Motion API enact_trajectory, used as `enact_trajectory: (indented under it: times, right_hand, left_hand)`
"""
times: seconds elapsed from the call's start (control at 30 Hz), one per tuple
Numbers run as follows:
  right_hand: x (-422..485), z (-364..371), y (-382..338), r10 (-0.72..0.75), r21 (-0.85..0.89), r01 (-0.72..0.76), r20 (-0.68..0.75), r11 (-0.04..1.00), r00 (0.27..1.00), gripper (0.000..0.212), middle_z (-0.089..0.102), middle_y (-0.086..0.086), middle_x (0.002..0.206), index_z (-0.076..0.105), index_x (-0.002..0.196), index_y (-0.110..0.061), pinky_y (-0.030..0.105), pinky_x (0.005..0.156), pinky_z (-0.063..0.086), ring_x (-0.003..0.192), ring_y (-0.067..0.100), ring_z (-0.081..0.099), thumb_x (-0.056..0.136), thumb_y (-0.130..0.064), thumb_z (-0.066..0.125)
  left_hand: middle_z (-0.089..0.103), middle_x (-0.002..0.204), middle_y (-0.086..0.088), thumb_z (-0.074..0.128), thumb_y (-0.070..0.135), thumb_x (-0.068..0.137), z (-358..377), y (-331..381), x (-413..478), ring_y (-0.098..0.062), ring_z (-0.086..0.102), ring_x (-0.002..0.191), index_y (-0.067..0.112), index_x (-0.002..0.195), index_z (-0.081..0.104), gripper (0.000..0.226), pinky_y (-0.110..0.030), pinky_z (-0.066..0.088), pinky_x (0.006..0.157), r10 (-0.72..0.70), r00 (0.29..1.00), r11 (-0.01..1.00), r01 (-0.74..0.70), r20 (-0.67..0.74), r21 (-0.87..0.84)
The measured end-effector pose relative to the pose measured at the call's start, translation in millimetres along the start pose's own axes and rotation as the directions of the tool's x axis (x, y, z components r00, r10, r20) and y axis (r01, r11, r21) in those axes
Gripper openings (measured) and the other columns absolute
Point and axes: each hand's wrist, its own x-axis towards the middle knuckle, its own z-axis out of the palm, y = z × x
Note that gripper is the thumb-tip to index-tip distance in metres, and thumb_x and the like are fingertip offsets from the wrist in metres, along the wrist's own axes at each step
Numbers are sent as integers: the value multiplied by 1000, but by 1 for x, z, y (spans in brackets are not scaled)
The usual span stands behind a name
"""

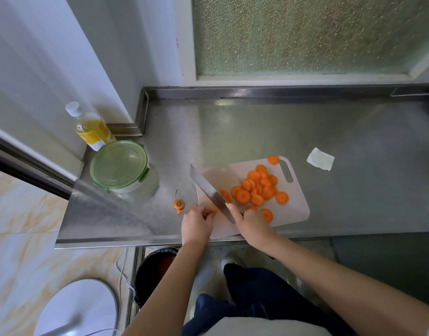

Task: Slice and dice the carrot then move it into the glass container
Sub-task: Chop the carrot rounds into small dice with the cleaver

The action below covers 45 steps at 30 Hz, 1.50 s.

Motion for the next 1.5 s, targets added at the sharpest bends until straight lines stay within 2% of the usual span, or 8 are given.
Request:
enact_trajectory:
  times: [0.2, 0.33, 0.5, 0.73, 0.83, 1.0, 1.33, 1.5]
  right_hand:
    - [-8, -4, -7, 135, 70, -143, 116, 987, 984, 54, 48, 6, 91, 50, 121, 5, 13, 54, 27, 63, 8, 37, 101, -42, 34]
    - [-1, 1, 0, 73, 230, -84, 54, 969, 996, 67, 55, 19, 86, 12, 150, -7, 24, 45, 17, 66, 19, 44, 96, -9, 52]
    - [3, 10, 5, 73, 132, -80, 55, 988, 996, 96, 36, -4, 73, 43, 124, 9, 13, 58, 28, 61, 5, 34, 77, -74, 32]
    - [-3, 13, 5, 26, 98, -31, 53, 995, 998, 56, 44, 2, 86, 45, 126, 3, 12, 61, 29, 83, 18, 44, 99, -45, 39]
    - [0, 8, 7, 35, 118, -42, 61, 992, 998, 31, 35, -5, 70, 45, 89, -17, 12, 60, 29, 62, 9, 38, 98, -46, 39]
    - [11, 5, 7, 43, 25, -45, 61, 999, 997, 61, 41, 5, 52, 36, 51, -12, 27, 55, 34, 51, 16, 42, 99, -49, 32]
    - [19, -17, 3, 111, 177, -120, 59, 977, 992, 64, 38, -3, 39, 39, 53, -15, 23, 38, 29, 32, 12, 38, 93, -64, 31]
    - [14, -33, 0, 137, 344, -152, 68, 927, 988, 57, 34, 1, 48, 36, 59, -16, 16, 33, 22, 31, 11, 29, 94, -60, 34]
  left_hand:
    - [62, 93, -8, 62, 14, 85, 1, 0, 0, -23, 58, 83, 5, 93, 68, 13, -30, 48, 72, 3, 1000, 1000, -3, 4, 19]
    - [62, 92, -8, 62, 13, 85, 1, 1, -1, -23, 59, 82, 6, 92, 69, 12, -29, 48, 72, -2, 1000, 1000, 2, 1, 1]
    - [61, 90, -6, 62, 11, 85, 1, 2, -1, -21, 59, 81, 9, 91, 70, 10, -27, 47, 71, -17, 1000, 999, 17, 7, -29]
    - [61, 89, -4, 61, 8, 84, 1, 3, -2, -16, 54, 77, 10, 90, 70, 12, -22, 42, 68, -18, 1000, 999, 18, -1, -39]
    - [60, 89, -4, 61, 9, 84, 1, 2, -2, -16, 54, 76, 10, 89, 69, 10, -21, 41, 68, -14, 1000, 999, 14, 2, -37]
    - [58, 83, 2, 64, 11, 83, -1, 1, 0, -11, 51, 72, 12, 88, 69, 8, -18, 37, 66, 7, 1000, 1000, -7, 30, -23]
    - [65, 90, -5, 62, 15, 83, 3, 7, -1, -22, 58, 85, 10, 91, 68, 11, -26, 42, 72, -41, 999, 999, 41, 1, -22]
    - [60, 96, -2, 54, 21, 89, 10, 16, -2, -23, 53, 94, 14, 96, 64, 14, -31, 28, 79, -16, 1000, 982, 15, 4, 187]
